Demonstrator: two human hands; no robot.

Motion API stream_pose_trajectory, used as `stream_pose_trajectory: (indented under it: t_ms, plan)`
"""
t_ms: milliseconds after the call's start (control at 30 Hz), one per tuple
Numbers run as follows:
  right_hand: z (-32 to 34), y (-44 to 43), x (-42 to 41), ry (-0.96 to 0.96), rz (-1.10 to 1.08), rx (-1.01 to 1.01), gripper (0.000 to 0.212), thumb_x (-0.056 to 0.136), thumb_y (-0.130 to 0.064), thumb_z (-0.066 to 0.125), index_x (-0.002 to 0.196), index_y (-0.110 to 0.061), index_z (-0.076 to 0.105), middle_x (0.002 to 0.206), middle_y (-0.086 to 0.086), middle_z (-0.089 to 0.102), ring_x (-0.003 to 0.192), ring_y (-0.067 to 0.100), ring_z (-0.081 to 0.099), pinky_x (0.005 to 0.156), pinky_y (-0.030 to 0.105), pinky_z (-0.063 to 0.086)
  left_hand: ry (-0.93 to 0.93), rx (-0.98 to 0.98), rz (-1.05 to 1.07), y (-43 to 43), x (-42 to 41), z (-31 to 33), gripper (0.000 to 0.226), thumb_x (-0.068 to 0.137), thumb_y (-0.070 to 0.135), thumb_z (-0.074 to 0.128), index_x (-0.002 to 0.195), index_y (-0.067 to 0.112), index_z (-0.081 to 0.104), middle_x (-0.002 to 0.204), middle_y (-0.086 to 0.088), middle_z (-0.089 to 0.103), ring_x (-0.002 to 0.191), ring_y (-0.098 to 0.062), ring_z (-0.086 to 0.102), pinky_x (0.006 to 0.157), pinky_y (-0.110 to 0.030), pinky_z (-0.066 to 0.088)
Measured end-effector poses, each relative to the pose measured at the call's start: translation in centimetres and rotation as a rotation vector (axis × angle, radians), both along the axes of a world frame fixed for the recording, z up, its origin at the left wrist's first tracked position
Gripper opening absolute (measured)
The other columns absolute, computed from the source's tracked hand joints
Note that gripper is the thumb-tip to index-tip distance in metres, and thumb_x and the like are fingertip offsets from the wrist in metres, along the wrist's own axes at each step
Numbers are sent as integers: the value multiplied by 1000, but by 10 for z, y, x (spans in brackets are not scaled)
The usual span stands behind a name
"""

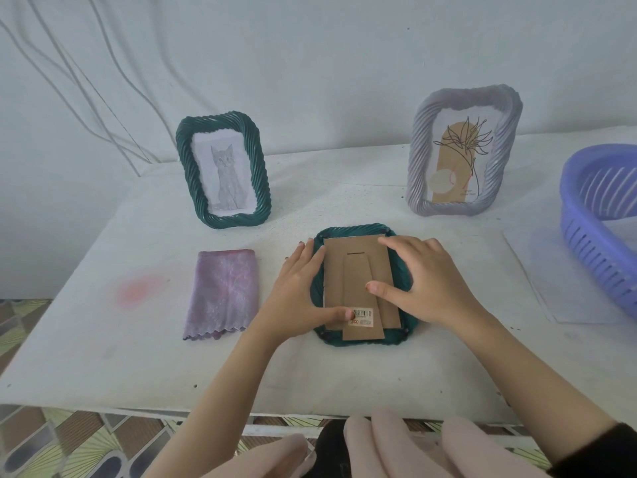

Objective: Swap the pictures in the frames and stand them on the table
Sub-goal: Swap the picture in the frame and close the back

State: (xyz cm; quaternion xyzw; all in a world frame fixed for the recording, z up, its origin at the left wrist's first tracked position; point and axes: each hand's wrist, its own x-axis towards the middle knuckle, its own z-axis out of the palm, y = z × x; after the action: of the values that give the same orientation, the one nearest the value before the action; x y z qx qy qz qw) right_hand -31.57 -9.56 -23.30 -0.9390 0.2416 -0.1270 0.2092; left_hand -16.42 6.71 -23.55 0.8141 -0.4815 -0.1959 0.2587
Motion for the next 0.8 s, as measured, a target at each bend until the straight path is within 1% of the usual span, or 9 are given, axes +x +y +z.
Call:
stream_pose_trajectory:
  t_ms: [67,133,200,267,367,467,533,667,800]
  plan:
    - [0,-2,3,7,-8,-23,88,65,-80,38,137,-29,37,138,-7,44,117,18,39,93,26,28,-13,56,-4,-3,3,2,119,61,62,72,148,26,-1,156,2,-14,140,-8,-19,112,-30,-10]
    - [0,-3,5,12,-9,-22,88,64,-78,50,137,-29,38,138,-5,44,117,19,39,95,28,29,-9,104,-12,-6,6,4,121,60,62,72,147,28,-5,154,-1,-20,139,-10,-25,111,-31,-13]
    - [1,-4,6,14,-17,1,89,63,-71,62,137,-30,37,140,-5,41,119,20,37,97,30,28,-19,136,-39,-8,9,5,117,62,62,72,146,34,-4,153,-3,-24,138,-13,-28,110,-32,-14]
    - [3,-5,8,35,-30,25,92,63,-68,65,140,-30,32,146,-5,34,125,21,31,101,33,27,-23,137,-60,-10,9,4,112,62,65,69,146,39,0,153,-4,-25,137,-13,-29,109,-32,-15]
    - [5,-7,10,121,-52,60,100,62,-70,64,144,-32,22,154,-4,18,134,23,20,107,38,20,32,40,15,-12,5,1,94,66,67,58,144,41,14,155,-5,-16,140,-13,-24,114,-36,-9]
    - [8,-9,12,195,-66,76,108,58,-76,61,145,-33,16,157,-2,5,137,24,13,110,40,16,-56,-27,105,-17,4,-1,77,74,60,63,140,39,28,156,-8,-10,141,-16,-19,117,-39,-3]
    - [9,-11,13,239,-68,72,110,56,-78,59,146,-34,12,157,-1,-2,137,24,9,110,41,15,-67,-19,136,-19,5,-1,82,73,58,64,142,37,25,156,-8,-13,141,-15,-21,117,-40,-3]
    - [11,-14,16,305,-54,65,111,57,-80,56,146,-36,7,157,0,-11,138,25,5,111,43,14,-37,74,125,-21,11,2,101,68,64,65,147,37,8,153,-7,-24,138,-16,-29,115,-42,-8]
    - [11,-16,17,325,-46,56,110,57,-81,55,146,-38,6,157,-1,-12,138,26,5,110,43,15,-45,101,100,-26,17,5,104,64,65,67,146,38,9,152,-7,-28,136,-17,-32,113,-41,-10]
